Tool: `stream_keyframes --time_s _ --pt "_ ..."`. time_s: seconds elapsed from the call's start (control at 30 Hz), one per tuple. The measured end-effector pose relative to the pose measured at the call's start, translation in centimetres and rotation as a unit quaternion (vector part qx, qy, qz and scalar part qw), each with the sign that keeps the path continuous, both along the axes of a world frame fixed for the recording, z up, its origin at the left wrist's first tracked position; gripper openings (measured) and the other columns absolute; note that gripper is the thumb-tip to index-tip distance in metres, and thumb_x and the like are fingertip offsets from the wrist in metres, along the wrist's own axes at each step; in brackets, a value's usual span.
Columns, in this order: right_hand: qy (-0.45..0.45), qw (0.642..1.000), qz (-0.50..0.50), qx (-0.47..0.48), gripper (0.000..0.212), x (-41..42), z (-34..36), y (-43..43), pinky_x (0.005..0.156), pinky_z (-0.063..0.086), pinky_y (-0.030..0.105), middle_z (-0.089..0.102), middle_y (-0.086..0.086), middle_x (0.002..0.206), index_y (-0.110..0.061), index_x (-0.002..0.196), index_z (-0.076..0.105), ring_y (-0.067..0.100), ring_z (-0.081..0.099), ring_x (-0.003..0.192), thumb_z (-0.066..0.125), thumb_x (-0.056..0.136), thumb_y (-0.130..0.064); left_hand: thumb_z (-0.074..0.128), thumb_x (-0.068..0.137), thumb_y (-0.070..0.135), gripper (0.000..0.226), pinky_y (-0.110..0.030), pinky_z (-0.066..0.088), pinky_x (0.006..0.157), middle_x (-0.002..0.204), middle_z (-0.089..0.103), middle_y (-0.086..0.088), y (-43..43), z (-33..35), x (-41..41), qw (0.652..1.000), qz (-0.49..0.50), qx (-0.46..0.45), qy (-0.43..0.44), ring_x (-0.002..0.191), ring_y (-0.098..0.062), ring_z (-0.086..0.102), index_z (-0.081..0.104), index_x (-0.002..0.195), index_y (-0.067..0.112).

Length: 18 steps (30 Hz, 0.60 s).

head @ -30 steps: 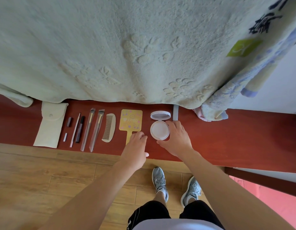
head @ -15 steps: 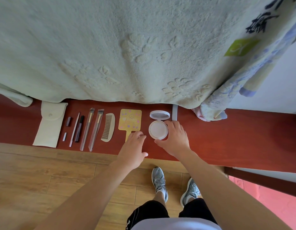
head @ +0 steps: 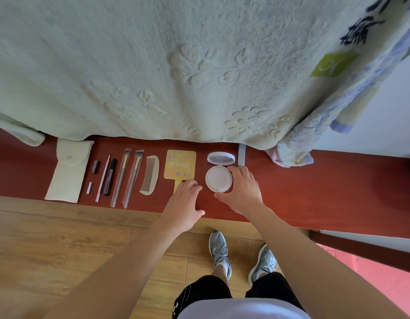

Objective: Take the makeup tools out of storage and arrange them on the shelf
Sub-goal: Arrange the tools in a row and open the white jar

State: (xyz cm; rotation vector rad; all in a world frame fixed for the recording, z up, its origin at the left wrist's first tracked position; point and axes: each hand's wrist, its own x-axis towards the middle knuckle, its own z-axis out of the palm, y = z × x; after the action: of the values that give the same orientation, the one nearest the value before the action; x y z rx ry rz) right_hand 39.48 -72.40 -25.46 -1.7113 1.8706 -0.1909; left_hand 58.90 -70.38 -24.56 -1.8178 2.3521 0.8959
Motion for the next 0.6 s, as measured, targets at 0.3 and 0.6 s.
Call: stream_keyframes --time_s 0.3,0.6 --pt "0.006 1.0 -0.001 -0.003 0.08 0.12 -0.16 -0.05 0.102 0.041 0.038 0.044 -0.004 0.128 -0.027 0.133 0.043 0.019 0.045 0.12 0.08 0.066 -0.053 0.075 0.084 0.035 0.071 -0.027 0.044 0.103 0.141 0.039 0.008 -0.02 -0.12 0.05 1.0 -0.002 -0.007 0.002 0.131 -0.012 0.037 0.043 0.145 0.015" --pt "0.006 1.0 -0.001 -0.003 0.081 0.1 -0.27 -0.01 0.102 0.04 0.038 0.043 -0.006 0.127 -0.029 0.132 0.042 0.018 0.044 0.12 0.079 0.066 -0.055 0.075 0.084 0.036 0.07 -0.025 0.044 0.101 0.14 0.039 0.008 0.02 -0.11 0.01 1.0 -0.002 -0.008 0.001 0.13 -0.012 0.037 0.043 0.144 0.016"
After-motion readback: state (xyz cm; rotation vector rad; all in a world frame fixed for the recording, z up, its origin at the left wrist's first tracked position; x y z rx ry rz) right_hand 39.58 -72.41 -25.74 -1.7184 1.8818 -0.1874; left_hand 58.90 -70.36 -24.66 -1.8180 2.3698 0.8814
